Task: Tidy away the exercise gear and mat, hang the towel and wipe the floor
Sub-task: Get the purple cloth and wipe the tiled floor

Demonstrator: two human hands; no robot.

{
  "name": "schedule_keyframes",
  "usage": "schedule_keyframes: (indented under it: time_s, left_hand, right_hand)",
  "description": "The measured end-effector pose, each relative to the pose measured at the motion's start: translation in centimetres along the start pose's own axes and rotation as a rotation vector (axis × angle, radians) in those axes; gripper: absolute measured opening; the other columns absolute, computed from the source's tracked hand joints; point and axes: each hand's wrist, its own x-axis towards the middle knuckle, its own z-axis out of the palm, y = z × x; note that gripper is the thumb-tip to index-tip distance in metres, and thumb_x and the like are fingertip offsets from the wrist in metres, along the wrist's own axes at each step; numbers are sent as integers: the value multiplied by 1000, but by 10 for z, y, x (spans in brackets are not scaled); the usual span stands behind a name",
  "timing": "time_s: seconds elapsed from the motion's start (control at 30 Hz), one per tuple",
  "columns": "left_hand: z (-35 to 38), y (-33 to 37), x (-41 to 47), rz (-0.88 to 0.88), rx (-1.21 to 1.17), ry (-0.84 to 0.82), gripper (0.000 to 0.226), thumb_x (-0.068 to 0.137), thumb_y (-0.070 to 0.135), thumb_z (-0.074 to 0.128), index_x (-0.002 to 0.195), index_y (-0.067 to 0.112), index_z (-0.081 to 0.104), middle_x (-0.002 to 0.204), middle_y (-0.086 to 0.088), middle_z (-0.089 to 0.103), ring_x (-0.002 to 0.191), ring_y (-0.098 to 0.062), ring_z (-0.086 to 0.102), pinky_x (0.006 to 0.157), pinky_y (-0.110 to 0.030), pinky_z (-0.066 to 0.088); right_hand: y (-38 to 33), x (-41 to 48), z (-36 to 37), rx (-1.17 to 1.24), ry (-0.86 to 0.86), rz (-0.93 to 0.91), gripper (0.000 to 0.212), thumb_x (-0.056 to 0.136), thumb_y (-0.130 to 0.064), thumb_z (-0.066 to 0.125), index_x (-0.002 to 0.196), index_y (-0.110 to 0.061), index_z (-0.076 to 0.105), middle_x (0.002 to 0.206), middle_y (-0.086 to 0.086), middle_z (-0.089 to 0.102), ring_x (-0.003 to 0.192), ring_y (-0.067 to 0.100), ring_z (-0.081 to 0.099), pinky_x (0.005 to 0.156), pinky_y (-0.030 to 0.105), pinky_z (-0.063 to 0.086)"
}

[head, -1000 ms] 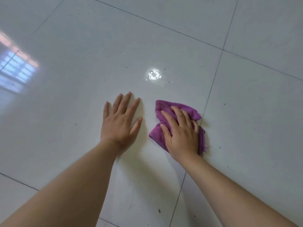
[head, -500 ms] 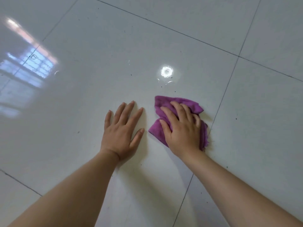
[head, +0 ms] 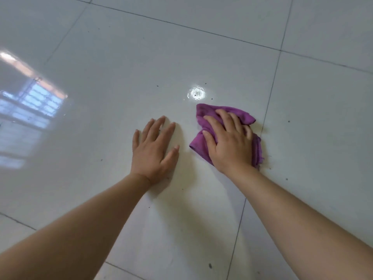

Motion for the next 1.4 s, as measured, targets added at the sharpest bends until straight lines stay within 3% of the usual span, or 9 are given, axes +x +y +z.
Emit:
schedule_keyframes:
  time_s: [0.2,0.37,0.47,0.6,0.83,1.0,1.13,1.3,1.4]
  left_hand:
    - [-6,-31,21,-66,199,43,71,87,57,21,149,28,2,158,9,-1,144,-12,-7,117,-42,-4]
    - [-7,-33,22,-73,177,32,70,87,56,18,149,29,3,157,11,-1,144,-11,-6,117,-40,-5]
    - [-7,-34,22,-76,180,18,70,86,56,18,149,31,1,156,13,-4,144,-10,-8,117,-39,-6]
    - [-7,-31,21,-80,158,18,69,86,55,17,149,31,1,156,15,-5,143,-8,-9,117,-38,-7]
    - [-8,-31,20,-73,168,13,69,87,55,16,149,29,4,156,13,-4,143,-8,-9,117,-38,-7]
    - [-17,-34,19,-15,50,-9,76,81,56,18,150,24,11,157,6,7,144,-13,3,116,-37,-2]
    - [-42,-72,-2,-45,56,114,68,86,51,26,146,21,25,154,-1,24,141,-21,18,116,-46,13]
    - [-44,-109,-29,-246,200,57,69,84,58,15,148,33,14,157,6,9,144,-16,4,116,-43,0]
    - [-45,-108,-26,-256,199,56,68,84,58,16,148,33,16,157,5,11,144,-17,5,116,-44,2]
  right_hand:
    - [-33,61,9,-10,-132,55,48,96,-49,30,142,-36,31,155,-6,20,141,21,17,108,42,11]
    - [-33,29,8,-10,-81,-169,45,94,-48,31,134,-32,46,147,-3,38,134,22,34,103,40,20]
    - [-20,18,9,-20,-29,-9,47,92,-49,29,132,-31,48,144,-2,43,131,24,39,100,38,19]
    - [-38,71,14,9,-45,128,49,94,-50,27,137,-33,41,150,-4,33,137,23,28,104,38,14]
    - [-42,17,12,-10,-77,-200,44,92,-47,34,130,-34,50,143,-4,43,130,22,39,101,38,20]
    - [-45,10,10,-15,-55,-36,44,92,-47,33,130,-33,51,142,-2,46,129,23,43,99,38,19]
    - [-68,47,18,-5,-116,116,46,97,-49,29,140,-36,36,152,-5,28,139,22,23,106,41,11]
    - [-74,-3,16,-34,-121,-260,46,91,-49,33,131,-36,49,144,-4,43,130,23,41,100,38,19]
    - [-66,-6,13,-25,-122,-245,45,91,-50,32,130,-36,50,143,-4,45,128,23,43,99,38,22]
